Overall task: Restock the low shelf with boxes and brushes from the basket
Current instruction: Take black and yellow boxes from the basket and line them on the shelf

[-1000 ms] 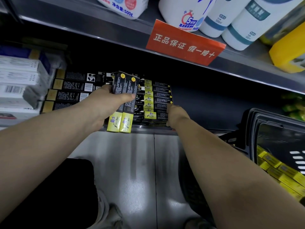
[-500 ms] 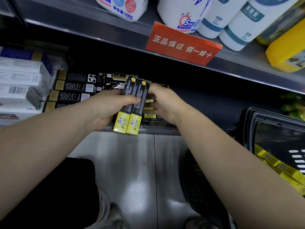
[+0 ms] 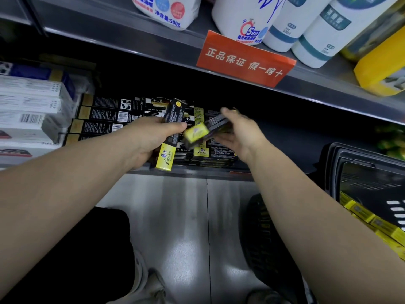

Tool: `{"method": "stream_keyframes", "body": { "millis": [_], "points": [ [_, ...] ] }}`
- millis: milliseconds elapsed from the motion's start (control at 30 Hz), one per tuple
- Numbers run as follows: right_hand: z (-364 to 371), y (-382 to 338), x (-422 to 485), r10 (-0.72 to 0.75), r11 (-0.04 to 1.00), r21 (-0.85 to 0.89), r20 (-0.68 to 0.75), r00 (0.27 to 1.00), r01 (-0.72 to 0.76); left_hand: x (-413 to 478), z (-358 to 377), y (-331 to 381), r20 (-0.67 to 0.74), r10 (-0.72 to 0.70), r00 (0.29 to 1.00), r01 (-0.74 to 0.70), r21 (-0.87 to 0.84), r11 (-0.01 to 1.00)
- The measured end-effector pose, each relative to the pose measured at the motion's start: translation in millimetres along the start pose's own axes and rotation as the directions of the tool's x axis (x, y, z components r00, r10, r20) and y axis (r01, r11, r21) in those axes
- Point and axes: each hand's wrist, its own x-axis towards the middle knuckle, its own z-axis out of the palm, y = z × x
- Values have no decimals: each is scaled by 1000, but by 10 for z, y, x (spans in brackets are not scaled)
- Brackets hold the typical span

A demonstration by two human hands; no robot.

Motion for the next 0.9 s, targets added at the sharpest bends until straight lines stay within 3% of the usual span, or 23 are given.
{"method": "stream_keyframes", "body": {
  "millis": [67, 167, 267, 433, 633, 733, 833, 900],
  "points": [
    [-140, 23, 185, 41, 999, 19, -241, 970, -38, 11, -27, -14, -45, 7, 999, -7, 12, 1000],
    [-236, 82, 431, -55, 991, -136, -419, 906, -3, 34, -45, -22, -93, 12, 996, -9, 25, 1000],
    [-266, 183, 605, -117, 950, -308, -475, 872, -40, 64, -42, -33, -76, 29, 997, -25, 43, 999],
    [-299, 445, 764, 37, 920, -326, -482, 875, -218, 112, -39, -56, -10, 25, 1000, -24, 56, 998],
    [-321, 692, 802, 100, 806, -476, -476, 874, -352, 129, -35, -55, -10, 51, 999, -50, 73, 996],
    [-260, 646, 711, -22, 651, -679, -464, 885, -340, 139, -32, -66, -45, 46, 998, -41, 124, 991],
    [-134, 448, 534, -150, 465, -878, -210, 966, -118, 129, -29, -63, -77, 46, 996, -36, 129, 991],
    [-60, 324, 434, -41, 305, -952, -9, 999, 4, 124, -24, -55, -84, 37, 996, -25, 143, 989]
  ]
}}
